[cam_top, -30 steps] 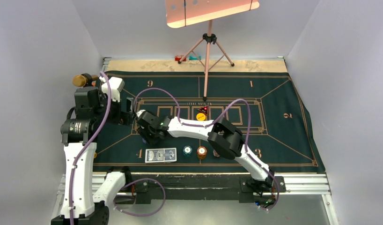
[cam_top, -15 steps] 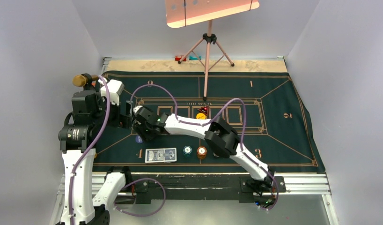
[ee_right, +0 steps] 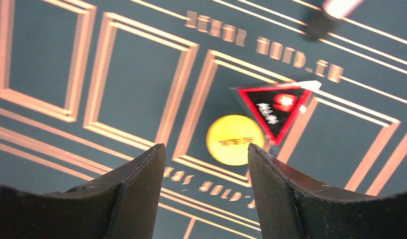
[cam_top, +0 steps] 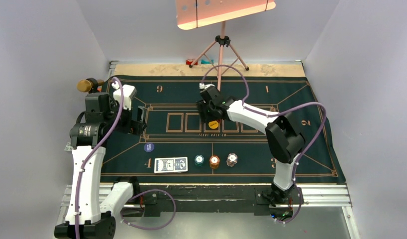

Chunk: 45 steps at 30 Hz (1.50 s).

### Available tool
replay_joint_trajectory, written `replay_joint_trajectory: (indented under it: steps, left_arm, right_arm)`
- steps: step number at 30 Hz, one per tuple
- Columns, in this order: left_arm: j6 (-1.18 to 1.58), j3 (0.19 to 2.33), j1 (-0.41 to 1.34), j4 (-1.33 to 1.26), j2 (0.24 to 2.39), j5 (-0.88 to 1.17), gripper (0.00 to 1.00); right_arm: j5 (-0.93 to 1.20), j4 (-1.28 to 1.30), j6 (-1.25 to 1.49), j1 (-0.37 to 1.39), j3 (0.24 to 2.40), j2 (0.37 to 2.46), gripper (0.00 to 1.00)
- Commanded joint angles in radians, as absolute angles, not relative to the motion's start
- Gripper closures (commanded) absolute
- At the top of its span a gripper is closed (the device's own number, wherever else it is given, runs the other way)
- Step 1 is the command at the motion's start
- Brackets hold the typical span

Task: Distribute texas hold em gaming equipment

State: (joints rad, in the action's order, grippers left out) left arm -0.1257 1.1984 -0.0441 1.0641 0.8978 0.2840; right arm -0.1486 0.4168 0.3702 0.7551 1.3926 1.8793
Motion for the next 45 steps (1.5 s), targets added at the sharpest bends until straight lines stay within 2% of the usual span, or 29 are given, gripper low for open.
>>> replay_joint_trajectory:
  steps: [1,31,39,45]
  left_arm:
    - [-0.155,1.189,-0.049,1.039,0.89,0.298,0.0]
    - [-0.139,1.239,-0.049,1.032,0.908,0.301,0.0]
    - [-0.132,1.25,-0.05,1.026,0.912,0.3,0.0]
    - [-0.141,1.247,-0.05,1.028,0.913,0.287,0.0]
  right_arm:
    - [-0.207,0.388,0.38,0.719,1.322,1.85,0.34]
    - [-0.17,0.362,0.396,0.694,1.27,1.933,0.38]
    - [-0.144,0.373,0.386,0.699,1.34,1.993,0.49]
    - [-0.114,0.392,0.367,0.705,1.415,2.051,0.51]
